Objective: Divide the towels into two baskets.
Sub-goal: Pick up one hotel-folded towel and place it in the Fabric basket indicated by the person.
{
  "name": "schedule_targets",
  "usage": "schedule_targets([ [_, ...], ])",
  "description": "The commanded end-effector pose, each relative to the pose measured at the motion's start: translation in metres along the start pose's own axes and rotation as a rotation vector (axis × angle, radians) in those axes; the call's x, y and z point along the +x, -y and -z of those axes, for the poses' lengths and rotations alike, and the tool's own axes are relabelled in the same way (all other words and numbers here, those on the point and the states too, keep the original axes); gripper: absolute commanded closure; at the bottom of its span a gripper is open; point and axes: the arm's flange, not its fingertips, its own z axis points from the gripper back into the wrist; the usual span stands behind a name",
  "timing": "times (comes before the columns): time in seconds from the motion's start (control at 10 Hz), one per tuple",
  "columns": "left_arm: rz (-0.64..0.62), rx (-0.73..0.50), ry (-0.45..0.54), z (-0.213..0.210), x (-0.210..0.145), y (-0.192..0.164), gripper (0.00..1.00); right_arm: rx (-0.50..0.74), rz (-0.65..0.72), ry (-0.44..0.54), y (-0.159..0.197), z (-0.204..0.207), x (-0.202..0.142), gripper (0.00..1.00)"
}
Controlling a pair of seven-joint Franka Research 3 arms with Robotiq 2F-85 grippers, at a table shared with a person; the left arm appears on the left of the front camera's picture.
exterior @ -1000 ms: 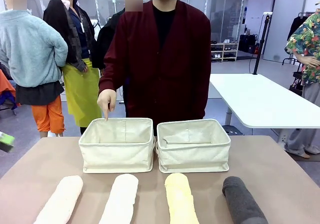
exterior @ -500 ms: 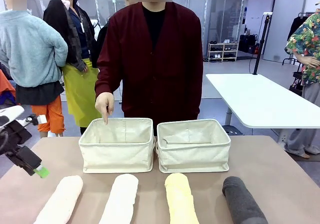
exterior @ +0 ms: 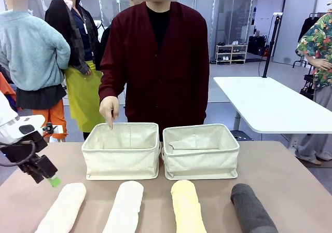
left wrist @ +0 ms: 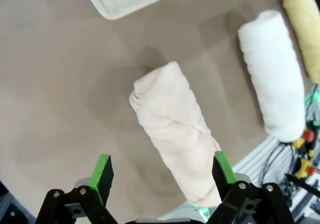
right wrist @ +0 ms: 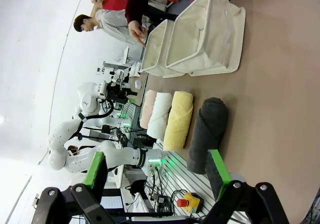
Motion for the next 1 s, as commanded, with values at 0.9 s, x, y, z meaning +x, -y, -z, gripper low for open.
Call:
schedule_targets([
  [0.9,-0.114,0.021,-0.094,0.102,-0.065,0.032,0.00,0.010,-0.010,0.002,-0.003,-0.001,-0.001,0.00],
])
